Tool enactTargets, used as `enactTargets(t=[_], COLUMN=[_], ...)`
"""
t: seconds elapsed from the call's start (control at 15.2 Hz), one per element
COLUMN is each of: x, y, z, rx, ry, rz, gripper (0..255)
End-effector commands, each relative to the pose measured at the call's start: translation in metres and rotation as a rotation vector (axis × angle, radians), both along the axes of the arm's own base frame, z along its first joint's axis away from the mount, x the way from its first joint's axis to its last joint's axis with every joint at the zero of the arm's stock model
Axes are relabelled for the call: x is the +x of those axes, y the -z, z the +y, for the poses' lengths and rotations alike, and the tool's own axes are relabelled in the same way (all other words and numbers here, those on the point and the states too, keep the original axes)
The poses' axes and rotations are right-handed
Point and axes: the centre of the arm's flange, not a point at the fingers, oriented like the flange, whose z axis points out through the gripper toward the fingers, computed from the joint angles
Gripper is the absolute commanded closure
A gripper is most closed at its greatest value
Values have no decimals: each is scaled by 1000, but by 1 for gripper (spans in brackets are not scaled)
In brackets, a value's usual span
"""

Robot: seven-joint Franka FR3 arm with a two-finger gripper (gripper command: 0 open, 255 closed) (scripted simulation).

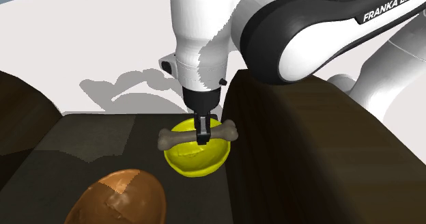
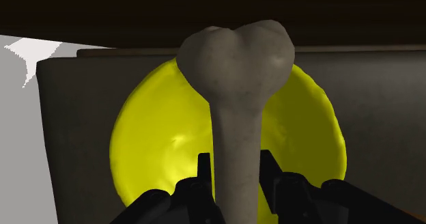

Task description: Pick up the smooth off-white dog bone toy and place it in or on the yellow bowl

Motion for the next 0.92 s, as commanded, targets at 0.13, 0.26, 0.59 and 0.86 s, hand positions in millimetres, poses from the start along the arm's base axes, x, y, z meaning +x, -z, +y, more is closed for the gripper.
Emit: enactTargets(t=[0.13,0.26,0.59,0.86], x=[-1,-1,1,1], y=[2,2,-37,-48], z=[0,0,0,0], rx=[-5,-5,-5,-5], ry=[-2,-2,-2,-2], rz=[5,5,5,5], gripper=[0,0,0,0])
